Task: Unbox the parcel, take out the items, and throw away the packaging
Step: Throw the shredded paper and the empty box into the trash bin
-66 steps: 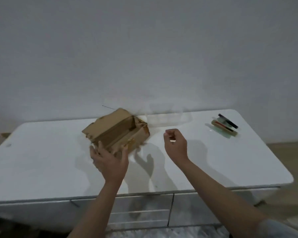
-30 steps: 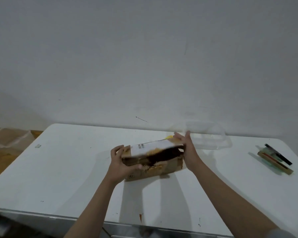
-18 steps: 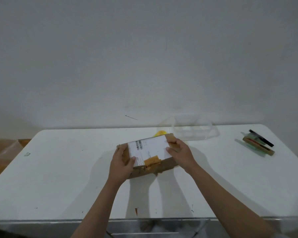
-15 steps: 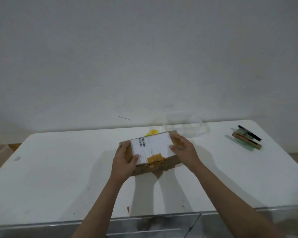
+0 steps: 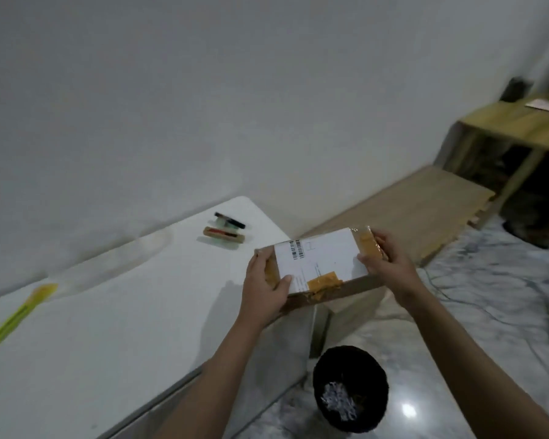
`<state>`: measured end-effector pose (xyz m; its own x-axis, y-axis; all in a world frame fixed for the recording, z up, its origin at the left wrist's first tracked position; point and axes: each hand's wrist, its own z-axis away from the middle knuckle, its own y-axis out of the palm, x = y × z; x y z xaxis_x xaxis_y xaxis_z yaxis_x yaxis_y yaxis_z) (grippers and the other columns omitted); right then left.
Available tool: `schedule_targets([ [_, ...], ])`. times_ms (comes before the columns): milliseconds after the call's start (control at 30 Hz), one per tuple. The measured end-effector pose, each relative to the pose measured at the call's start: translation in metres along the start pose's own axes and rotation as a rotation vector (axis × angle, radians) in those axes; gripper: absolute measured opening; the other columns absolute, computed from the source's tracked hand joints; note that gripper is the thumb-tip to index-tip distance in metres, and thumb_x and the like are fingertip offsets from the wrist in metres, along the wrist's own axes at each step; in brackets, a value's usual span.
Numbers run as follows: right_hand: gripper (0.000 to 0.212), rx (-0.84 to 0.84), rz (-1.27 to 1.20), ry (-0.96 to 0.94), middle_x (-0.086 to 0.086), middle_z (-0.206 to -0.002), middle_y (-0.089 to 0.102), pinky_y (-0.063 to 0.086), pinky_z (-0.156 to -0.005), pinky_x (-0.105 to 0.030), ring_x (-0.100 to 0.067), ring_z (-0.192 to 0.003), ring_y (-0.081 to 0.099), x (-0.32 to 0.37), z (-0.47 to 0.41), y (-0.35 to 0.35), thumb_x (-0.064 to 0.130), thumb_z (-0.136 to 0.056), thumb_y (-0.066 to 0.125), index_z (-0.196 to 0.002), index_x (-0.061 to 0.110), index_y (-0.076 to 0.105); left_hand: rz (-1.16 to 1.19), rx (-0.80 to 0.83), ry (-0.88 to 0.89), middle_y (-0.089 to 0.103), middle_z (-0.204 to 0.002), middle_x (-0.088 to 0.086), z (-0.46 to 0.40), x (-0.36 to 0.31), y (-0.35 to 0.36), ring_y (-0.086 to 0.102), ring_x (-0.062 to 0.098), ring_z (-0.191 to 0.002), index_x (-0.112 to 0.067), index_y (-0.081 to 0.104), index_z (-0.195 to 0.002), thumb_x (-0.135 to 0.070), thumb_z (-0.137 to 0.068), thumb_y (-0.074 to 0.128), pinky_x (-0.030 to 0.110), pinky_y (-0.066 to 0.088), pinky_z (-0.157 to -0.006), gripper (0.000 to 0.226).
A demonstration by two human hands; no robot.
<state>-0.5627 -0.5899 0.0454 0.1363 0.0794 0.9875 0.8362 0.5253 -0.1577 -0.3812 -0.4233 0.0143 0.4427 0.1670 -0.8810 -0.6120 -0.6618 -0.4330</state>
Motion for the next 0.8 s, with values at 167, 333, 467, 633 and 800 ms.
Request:
schedule_targets([
  [167, 0.052, -0.021, 0.11, 0.225, -0.006, -0.125, 0.043, 0.051, -0.061, -0.031, -0.022, -0.103, 0.054, -0.038, 0.014, -0.132, 0.017, -0.086, 0.067, -0.121, 0.044, 0.04, -0.005, 0.204, -0.024, 0.042, -0.143, 0.004, 0.002, -0.021, 0.125, 0.036, 0.02, -0.135, -0.019, 0.039, -0.14, -0.021, -0.083, 0.067, 0.042, 0.033, -0.112, 0.063],
  [333, 0.054, -0.116, 0.114, 0.295, -0.003, -0.118, 0.049, 0.056, -0.076, -0.04, -0.025, -0.111, 0.053, -0.095, 0.033, -0.169, 0.017, -0.084, 0.069, -0.122, 0.04, 0.039, -0.245, 0.462, -0.075, 0.033, -0.147, 0.008, 0.008, -0.008, 0.18, 0.029, 0.026, -0.14, -0.023, 0.04, -0.135, -0.045, -0.08, 0.058, 0.052, 0.029, -0.111, 0.062],
  [467, 0.061, -0.212, 0.308, 0.339, -0.007, -0.122, 0.052, 0.051, -0.085, -0.042, -0.025, -0.106, 0.055, -0.153, 0.049, -0.156, 0.027, -0.073, 0.074, -0.123, 0.036, 0.041, -0.619, 0.29, -0.04, 0.007, -0.159, 0.015, 0.011, 0.005, 0.176, -0.002, 0.029, -0.147, -0.012, 0.038, -0.139, -0.031, -0.088, 0.056, 0.062, 0.005, -0.113, 0.058],
  [633, 0.071, -0.231, 0.471, 0.535, -0.011, -0.138, 0.034, 0.043, -0.094, -0.047, -0.038, -0.122, 0.038, -0.215, 0.063, -0.122, 0.029, -0.071, 0.076, -0.133, 0.031, 0.041, -0.761, 0.106, -0.027, 0.009, -0.158, 0.019, 0.016, 0.023, 0.147, 0.004, 0.035, -0.146, -0.006, 0.039, -0.141, -0.014, -0.085, 0.055, 0.066, 0.009, -0.109, 0.058],
  [800, 0.073, -0.236, 0.515, 0.644, -0.015, -0.139, 0.033, 0.041, -0.098, -0.054, -0.042, -0.123, 0.036, -0.255, 0.063, -0.097, 0.029, -0.07, 0.076, -0.134, 0.023, 0.041, -0.993, 0.133, 0.156, 0.029, -0.15, 0.025, 0.035, 0.032, 0.149, 0.028, 0.039, -0.139, -0.001, 0.048, -0.133, -0.017, -0.076, 0.051, 0.062, 0.032, -0.101, 0.059],
])
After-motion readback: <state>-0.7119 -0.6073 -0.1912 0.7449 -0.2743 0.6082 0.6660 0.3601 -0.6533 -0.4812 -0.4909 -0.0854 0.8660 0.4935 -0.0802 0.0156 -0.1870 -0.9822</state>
